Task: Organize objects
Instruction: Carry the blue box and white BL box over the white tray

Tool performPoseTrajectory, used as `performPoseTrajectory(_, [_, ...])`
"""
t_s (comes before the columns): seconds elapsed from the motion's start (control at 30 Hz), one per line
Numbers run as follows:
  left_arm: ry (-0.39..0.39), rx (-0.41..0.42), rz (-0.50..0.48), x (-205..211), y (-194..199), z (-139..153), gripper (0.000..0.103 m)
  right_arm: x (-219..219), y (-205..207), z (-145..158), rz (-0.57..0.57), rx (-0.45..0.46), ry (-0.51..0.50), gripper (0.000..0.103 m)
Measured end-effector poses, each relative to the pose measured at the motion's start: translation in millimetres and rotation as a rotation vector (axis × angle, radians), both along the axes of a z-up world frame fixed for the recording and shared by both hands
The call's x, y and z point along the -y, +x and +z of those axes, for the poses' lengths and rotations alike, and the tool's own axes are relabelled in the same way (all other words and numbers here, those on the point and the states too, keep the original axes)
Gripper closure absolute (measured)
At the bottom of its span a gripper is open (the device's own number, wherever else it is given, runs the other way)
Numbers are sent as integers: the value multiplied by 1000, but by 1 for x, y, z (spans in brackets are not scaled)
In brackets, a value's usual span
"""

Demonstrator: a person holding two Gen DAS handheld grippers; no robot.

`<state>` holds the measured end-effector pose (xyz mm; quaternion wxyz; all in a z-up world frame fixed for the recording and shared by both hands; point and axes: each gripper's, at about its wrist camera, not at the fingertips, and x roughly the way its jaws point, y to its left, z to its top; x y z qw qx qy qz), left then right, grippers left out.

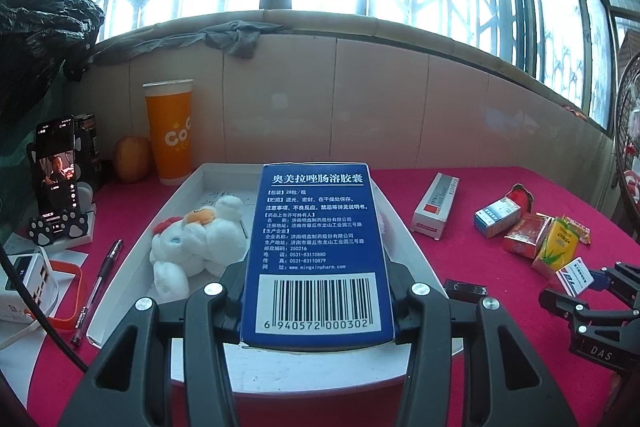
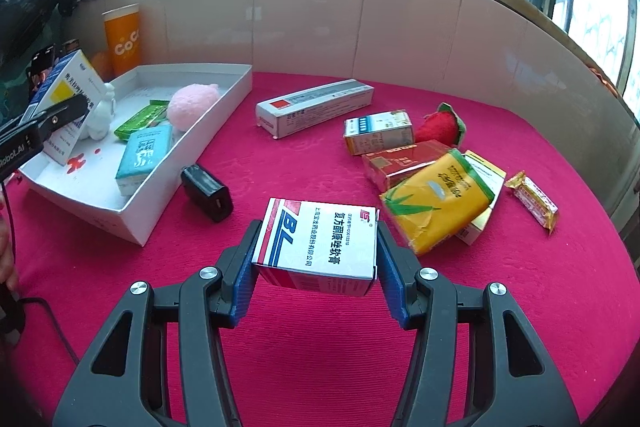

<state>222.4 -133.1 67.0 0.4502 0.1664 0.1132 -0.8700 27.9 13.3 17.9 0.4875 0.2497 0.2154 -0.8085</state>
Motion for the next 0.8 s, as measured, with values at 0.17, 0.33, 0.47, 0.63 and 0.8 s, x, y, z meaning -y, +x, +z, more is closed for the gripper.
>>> performPoseTrajectory(0.17, [-19, 9, 3, -2, 1, 1, 54, 4, 8, -1, 24, -6, 4, 50])
performPoseTrajectory(0.33, [-18, 8, 22, 1, 6, 1, 54, 7, 14, -2, 40, -8, 10, 50])
performPoseTrajectory(0.47, [-12, 5, 29, 4, 9, 1, 54, 8, 17, -2, 50, -9, 10, 50])
performPoseTrajectory(0.63, [-13, 8, 32, 4, 10, 0, 54, 10, 19, -3, 58, -14, 19, 50])
performPoseTrajectory(0.8, [-11, 6, 38, 5, 12, 0, 54, 11, 20, -3, 62, -12, 19, 50])
